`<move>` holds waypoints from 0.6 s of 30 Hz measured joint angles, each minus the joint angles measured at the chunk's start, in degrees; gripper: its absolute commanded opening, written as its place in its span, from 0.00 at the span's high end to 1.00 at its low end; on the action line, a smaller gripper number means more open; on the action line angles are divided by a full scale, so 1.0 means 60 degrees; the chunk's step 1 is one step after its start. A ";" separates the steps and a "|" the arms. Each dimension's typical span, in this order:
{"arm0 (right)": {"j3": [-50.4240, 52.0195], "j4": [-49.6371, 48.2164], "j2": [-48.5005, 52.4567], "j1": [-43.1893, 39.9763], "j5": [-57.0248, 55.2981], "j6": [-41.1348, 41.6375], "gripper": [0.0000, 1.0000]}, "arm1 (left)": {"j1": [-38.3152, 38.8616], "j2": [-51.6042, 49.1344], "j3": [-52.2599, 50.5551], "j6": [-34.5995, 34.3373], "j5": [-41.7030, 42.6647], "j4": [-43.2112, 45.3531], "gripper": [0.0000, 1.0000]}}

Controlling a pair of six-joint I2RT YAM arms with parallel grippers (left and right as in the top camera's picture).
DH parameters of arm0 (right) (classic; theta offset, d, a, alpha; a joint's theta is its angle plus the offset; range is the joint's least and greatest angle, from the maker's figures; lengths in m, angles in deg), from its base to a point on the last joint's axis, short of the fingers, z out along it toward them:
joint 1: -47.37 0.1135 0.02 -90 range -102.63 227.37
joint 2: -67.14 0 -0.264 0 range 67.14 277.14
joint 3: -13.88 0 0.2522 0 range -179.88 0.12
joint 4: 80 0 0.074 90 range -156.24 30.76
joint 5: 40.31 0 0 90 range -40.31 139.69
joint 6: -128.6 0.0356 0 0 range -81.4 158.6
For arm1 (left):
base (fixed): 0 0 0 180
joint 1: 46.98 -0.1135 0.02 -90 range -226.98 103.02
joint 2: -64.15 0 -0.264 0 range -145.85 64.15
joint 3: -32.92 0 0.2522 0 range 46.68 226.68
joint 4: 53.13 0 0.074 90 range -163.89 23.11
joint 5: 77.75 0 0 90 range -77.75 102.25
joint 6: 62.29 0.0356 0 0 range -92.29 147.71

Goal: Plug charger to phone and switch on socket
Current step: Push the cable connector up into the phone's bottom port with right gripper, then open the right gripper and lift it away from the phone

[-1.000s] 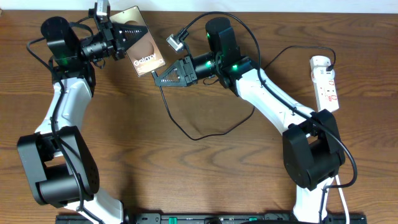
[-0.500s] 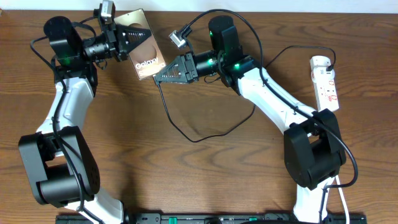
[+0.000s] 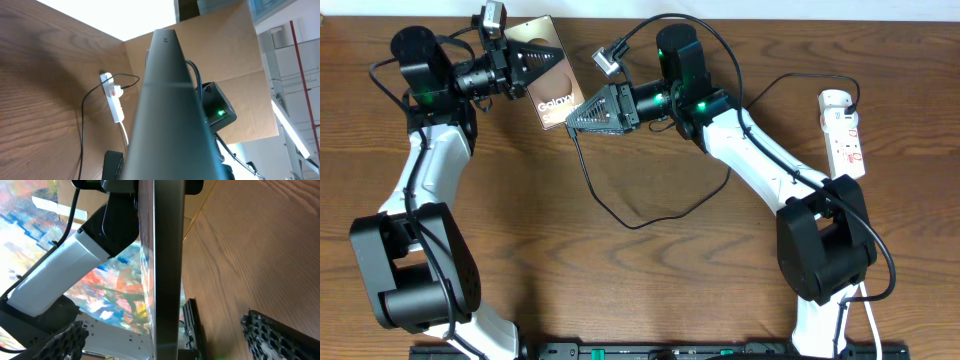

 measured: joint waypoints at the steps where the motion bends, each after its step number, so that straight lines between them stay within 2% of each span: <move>1: 0.0000 0.0000 0.0000 0.0000 0.0000 0.0000 0.01 | 0.0000 0.0000 0.0000 0.0000 0.0000 0.0000 0.93; 18: 0.0000 0.0000 0.0000 -0.0568 -0.0011 0.0000 0.01 | -0.0131 0.0000 0.0000 0.0284 -0.0182 -0.0127 0.93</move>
